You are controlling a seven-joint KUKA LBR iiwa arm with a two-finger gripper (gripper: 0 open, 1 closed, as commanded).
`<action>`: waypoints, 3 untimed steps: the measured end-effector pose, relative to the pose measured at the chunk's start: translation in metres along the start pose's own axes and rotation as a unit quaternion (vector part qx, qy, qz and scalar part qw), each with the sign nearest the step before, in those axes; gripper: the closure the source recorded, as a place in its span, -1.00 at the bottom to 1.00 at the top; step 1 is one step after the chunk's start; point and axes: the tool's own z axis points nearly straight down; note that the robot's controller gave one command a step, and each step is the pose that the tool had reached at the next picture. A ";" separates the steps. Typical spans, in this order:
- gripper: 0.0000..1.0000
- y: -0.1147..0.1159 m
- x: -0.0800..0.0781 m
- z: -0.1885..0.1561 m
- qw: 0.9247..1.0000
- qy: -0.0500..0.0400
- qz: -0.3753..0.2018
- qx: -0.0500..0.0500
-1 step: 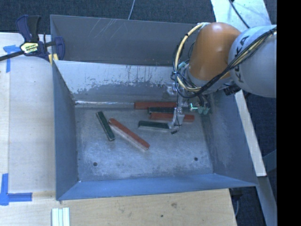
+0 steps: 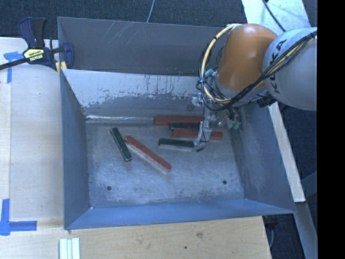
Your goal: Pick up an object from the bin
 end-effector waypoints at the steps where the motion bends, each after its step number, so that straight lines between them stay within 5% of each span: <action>1: -1.00 0.024 0.003 0.029 0.999 0.000 -0.037 0.000; 2: -1.00 0.021 0.005 -0.011 1.000 0.000 -0.004 0.000; 3: -1.00 0.027 0.014 0.031 1.000 0.000 0.011 0.000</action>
Offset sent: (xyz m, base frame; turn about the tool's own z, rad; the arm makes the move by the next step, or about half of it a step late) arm -0.0064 0.0205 0.0122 -0.0080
